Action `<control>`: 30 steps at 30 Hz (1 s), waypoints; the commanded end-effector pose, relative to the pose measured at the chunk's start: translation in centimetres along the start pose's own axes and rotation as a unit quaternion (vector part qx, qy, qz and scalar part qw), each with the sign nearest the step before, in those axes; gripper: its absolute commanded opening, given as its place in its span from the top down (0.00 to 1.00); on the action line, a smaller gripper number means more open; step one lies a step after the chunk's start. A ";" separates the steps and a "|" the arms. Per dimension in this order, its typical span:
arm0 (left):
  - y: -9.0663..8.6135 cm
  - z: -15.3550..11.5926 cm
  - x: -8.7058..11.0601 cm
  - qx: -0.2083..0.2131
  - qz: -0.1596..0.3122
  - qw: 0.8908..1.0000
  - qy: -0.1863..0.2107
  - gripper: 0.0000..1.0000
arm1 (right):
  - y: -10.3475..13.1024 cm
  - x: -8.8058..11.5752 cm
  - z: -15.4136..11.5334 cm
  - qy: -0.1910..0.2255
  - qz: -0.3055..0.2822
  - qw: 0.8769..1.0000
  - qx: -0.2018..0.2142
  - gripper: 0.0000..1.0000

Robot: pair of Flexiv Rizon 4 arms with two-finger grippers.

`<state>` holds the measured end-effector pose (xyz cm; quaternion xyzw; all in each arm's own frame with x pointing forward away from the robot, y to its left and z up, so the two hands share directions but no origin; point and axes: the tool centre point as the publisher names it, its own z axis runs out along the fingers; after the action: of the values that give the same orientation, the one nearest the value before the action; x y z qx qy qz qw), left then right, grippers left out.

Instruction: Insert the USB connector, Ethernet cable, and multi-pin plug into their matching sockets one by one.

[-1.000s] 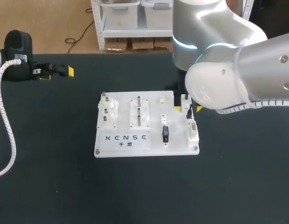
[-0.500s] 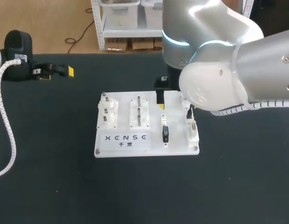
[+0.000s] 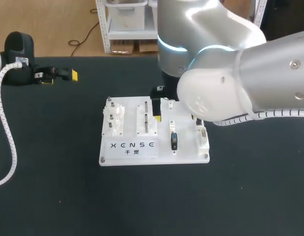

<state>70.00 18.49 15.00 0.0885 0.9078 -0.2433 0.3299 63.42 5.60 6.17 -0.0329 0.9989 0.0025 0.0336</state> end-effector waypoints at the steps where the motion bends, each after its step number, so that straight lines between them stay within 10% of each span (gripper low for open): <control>1: 0.0 0.0 0.0 0.000 0.000 1.000 0.000 0.00 | 0.8 0.1 0.5 0.011 -0.006 1.000 0.000 0.00; 30: 0.0 0.0 0.0 0.000 0.000 1.000 0.000 0.00 | 2.2 4.1 2.4 0.049 -0.042 0.998 -0.006 0.00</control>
<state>70.00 18.49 15.00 0.0885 0.9078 -0.2433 0.3299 59.63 7.80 3.45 -0.0754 0.9970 0.0049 -0.0175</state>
